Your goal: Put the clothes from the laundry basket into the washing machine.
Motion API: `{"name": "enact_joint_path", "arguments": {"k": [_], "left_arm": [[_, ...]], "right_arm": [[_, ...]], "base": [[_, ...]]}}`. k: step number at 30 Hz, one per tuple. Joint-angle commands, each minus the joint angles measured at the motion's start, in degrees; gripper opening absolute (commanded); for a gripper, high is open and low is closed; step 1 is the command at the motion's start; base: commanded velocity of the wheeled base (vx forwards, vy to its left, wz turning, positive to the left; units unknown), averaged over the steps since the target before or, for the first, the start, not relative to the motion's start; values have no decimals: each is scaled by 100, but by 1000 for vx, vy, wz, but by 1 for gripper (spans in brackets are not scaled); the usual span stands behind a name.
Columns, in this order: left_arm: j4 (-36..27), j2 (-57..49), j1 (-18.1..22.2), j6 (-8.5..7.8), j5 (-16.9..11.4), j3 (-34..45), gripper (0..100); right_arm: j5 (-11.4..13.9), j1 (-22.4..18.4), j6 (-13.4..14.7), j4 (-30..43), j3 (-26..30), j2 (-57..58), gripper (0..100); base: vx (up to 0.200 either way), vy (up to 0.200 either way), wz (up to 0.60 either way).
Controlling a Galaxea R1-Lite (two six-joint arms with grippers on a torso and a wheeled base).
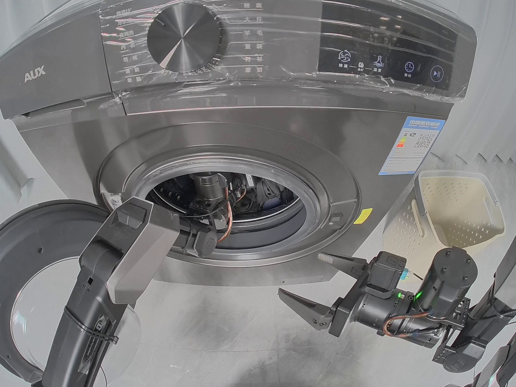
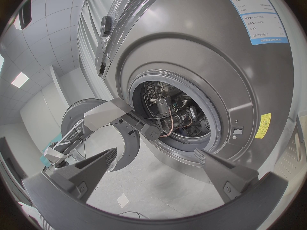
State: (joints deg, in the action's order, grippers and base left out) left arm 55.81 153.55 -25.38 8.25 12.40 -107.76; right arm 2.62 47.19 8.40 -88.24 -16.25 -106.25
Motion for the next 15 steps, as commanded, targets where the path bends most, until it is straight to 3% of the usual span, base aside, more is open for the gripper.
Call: {"name": "enact_joint_path", "arguments": {"k": [1,2,8,15], "left_arm": [[-9,34,7,1,-1,36,0],[-9,17,16,1,-1,115,100],[-26,-97,16,80,-9,370,100],[-26,-502,-20,98,-18,1302,100]], "right_arm": [[2,1,-5,-1,8,-18,100],[2,1,-5,-1,-1,-18,100],[2,-8,-5,-1,-1,-18,100],[2,1,-5,-1,-10,-18,100]], "base": [[0,0,0],[0,0,0],[0,0,0],[0,0,0]]}}
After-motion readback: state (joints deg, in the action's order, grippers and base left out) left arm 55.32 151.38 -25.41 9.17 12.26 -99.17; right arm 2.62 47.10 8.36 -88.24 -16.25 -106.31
